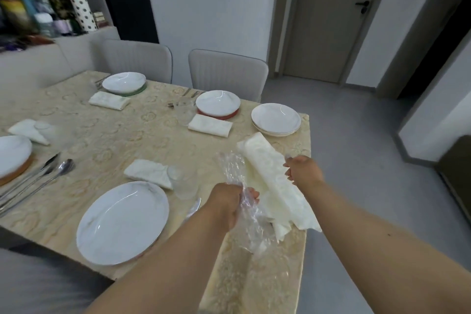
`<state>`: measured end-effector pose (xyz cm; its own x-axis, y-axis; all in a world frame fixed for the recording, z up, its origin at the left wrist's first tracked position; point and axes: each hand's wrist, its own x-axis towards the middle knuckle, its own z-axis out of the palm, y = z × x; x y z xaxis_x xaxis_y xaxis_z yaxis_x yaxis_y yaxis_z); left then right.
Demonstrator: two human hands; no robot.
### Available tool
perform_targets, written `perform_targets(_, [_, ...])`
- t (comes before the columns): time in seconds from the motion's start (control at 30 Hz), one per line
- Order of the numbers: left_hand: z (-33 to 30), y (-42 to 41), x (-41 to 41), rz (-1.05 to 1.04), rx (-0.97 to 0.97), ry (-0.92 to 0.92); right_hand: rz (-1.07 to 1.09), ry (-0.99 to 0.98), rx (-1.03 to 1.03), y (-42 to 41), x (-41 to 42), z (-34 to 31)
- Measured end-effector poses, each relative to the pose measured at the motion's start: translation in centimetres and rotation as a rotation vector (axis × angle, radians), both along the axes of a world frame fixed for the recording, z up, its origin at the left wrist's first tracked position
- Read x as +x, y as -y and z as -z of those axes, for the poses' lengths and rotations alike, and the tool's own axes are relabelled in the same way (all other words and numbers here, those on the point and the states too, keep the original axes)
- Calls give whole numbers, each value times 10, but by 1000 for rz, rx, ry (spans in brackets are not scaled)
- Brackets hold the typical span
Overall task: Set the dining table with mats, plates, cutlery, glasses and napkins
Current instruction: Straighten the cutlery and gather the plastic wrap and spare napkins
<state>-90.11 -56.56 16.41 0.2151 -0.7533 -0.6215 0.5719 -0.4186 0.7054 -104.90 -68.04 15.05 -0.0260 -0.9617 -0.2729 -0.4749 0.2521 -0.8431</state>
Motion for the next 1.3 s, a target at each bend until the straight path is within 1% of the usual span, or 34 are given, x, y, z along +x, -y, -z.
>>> perform_targets(0.1, [7, 5, -4, -41, 18, 5, -95, -248, -76, 11, -1, 11])
perform_targets(0.23, [23, 19, 3, -70, 26, 57, -231, -390, -132, 22, 11, 33])
perform_targets(0.37, [33, 34, 13, -53, 32, 74, -392, -668, -136, 28, 21, 53])
perform_targets(0.43, [36, 43, 18, -48, 33, 55, -414, -711, -132, 38, 24, 56])
perform_targets(0.5, [34, 52, 22, -50, 27, 62, -410, -661, -105, 50, 24, 55])
perform_targets(0.53, [34, 56, 24, -59, 26, 64, -399, -592, -107, 57, 24, 53])
perform_targets(0.63, [29, 69, 28, -117, -8, 46, -364, -301, -109, 79, 21, 33])
perform_targets(0.7, [24, 78, 30, -135, -24, 61, -385, -190, -157, 97, 18, 16])
perform_targets(0.73, [23, 82, 33, -145, -27, 63, -410, -195, -175, 105, 18, 6])
perform_targets(0.8, [19, 90, 36, -150, -18, 75, -475, -246, -147, 118, 16, -9])
perform_targets(0.87, [16, 99, 37, -145, 15, 110, -606, -303, -53, 126, 13, -12])
perform_targets(0.97, [13, 107, 30, -156, 50, 142, -802, -499, 133, 134, 11, 1])
perform_targets(1.03, [11, 112, 23, -175, 25, 130, -800, -506, 197, 142, 13, 6])
perform_targets(1.07, [11, 114, 20, -188, 12, 125, -757, -482, 150, 146, 16, 5])
perform_targets(1.1, [12, 117, 18, -214, -11, 120, -686, -455, 43, 151, 18, 3])
perform_targets(1.17, [18, 126, 14, -285, -43, 147, -544, -338, -203, 154, 23, 0])
perform_targets(1.2, [21, 132, 12, -330, -45, 167, -543, -212, -251, 153, 25, -2])
perform_targets(1.23, [21, 138, 9, -372, -44, 175, -608, -69, -203, 150, 28, -4])
perform_targets(1.27, [20, 142, 4, -402, -44, 168, -703, 69, -93, 145, 32, -7])
perform_targets(1.3, [17, 148, -3, -422, -58, 141, -789, 161, 33, 141, 34, -6])
